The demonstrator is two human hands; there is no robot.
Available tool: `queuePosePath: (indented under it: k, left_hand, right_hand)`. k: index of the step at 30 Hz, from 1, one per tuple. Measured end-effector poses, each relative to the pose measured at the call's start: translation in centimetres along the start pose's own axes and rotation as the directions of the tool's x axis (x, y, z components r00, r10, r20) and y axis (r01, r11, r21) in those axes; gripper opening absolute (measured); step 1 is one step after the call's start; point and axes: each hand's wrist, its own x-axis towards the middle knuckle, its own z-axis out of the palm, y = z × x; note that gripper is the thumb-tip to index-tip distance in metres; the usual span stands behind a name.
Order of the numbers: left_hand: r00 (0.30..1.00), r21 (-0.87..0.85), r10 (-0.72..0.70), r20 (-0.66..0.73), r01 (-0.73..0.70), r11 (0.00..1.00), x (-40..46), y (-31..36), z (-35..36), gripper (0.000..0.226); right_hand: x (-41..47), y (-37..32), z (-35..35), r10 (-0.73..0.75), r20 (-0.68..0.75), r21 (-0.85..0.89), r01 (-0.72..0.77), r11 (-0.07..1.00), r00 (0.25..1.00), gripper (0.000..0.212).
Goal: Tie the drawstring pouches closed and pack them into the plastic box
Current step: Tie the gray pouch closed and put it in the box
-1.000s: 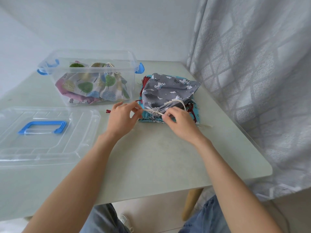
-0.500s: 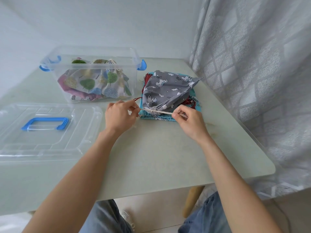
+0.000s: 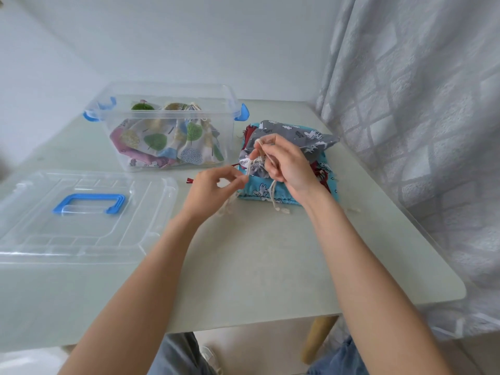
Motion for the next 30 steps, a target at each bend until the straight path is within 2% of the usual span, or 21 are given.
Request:
queuePosePath:
  k: [2,4,7,11,16,19,21,23,26,30]
  left_hand:
    - [0.998,-0.231,-0.059,0.015,0.061,0.971,-0.1,0.9,-0.5,0.012]
    - [0.996,-0.380,-0.086,0.032,0.092,0.920,0.0,1.5,-0.9,0.015]
    - [0.995,-0.471,-0.083,0.062,0.103,0.876,0.0,2.0,-1.5,0.018]
    - [0.988,-0.514,-0.005,0.153,0.084,0.854,-0.1,2.3,-1.7,0.011]
    - [0.969,-0.373,0.070,0.237,0.025,0.927,-0.1,2.1,-1.3,0.019]
    - [0.973,-0.315,0.088,0.212,-0.018,0.949,0.0,1.7,-0.9,0.021]
    - [0.975,-0.243,0.140,0.174,-0.095,0.965,0.2,1.4,-0.8,0.029]
    - [0.968,-0.136,0.203,0.146,-0.184,0.973,0.3,1.1,-0.8,0.038]
    - [0.967,0.014,0.217,0.130,-0.221,0.975,0.8,0.6,-0.8,0.049]
    - [0.954,0.133,0.261,0.148,-0.281,0.950,1.4,0.0,-0.2,0.048]
  right_hand:
    - [0.7,0.7,0.3,0.014,-0.007,-0.120,-0.015,0.993,1.000,0.016]
    - [1.0,1.6,0.2,0.025,-0.023,-0.240,-0.030,0.970,0.999,0.015]
    - [1.3,2.7,-0.1,0.046,-0.006,-0.300,-0.045,0.953,0.999,0.016]
    - [1.3,3.3,-1.0,0.077,0.038,-0.313,-0.062,0.948,0.996,0.010]
    - [1.0,4.2,-1.8,0.078,0.061,-0.408,-0.046,0.912,0.995,0.009]
    - [1.0,4.4,-1.6,0.052,0.067,-0.444,-0.017,0.896,0.996,0.005]
    - [0.8,4.3,-1.4,0.027,0.054,-0.420,-0.002,0.907,0.998,0.003]
    - [0.7,4.3,-1.1,0.007,0.040,-0.391,0.009,0.920,0.999,0.011]
    - [0.4,4.2,-0.8,-0.007,0.015,-0.346,0.011,0.938,1.000,0.017]
    - [-0.3,3.5,-0.9,0.016,0.101,-0.271,0.012,0.962,0.995,0.014]
